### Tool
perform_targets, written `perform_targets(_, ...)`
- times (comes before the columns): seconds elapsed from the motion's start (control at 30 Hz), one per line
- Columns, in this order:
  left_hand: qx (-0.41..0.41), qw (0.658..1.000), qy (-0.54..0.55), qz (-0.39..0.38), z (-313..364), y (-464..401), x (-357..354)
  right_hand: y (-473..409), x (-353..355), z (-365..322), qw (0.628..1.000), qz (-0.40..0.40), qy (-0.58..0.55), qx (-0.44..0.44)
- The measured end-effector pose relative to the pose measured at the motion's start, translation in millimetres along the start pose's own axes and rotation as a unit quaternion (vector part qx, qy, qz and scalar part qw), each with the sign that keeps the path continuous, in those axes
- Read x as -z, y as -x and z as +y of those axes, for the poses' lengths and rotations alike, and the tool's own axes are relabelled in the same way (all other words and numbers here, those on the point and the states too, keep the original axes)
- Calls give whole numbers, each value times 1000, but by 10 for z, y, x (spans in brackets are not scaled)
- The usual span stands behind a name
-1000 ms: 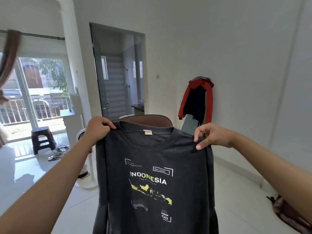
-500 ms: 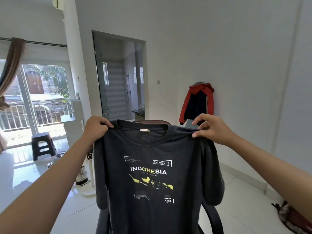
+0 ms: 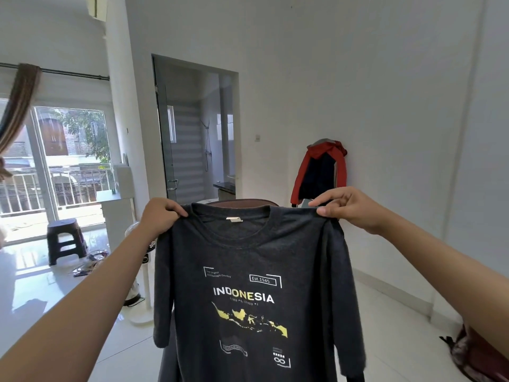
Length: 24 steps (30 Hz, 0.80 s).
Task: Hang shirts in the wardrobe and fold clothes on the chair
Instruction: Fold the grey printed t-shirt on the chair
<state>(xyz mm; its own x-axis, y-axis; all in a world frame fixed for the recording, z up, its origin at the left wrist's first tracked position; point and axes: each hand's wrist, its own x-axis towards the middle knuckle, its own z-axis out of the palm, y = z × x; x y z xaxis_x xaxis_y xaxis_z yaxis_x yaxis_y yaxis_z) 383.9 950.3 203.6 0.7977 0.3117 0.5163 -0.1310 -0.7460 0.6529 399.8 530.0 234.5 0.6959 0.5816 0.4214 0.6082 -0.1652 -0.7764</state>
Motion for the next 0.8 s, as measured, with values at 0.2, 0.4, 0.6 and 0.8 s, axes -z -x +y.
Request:
perform_targets(0.2, -9, 1000, -5, -2, 32, 67, 59, 45, 9, -132, 984, -4, 177, -28)
perform_targets(0.4, -29, 992, 35, -114, 225, 182, 313, 41, 31, -140, 907, -45, 399, -126)
perform_targets(0.6, -56, 981, 30, -184, 379, 306, 522, 112, -24, -125, 929, 49, 321, -179)
perform_targets(0.8, -35, 978, -82, -187, 590, 324, 560, 52, -120, -227, 963, 119, 149, -192)
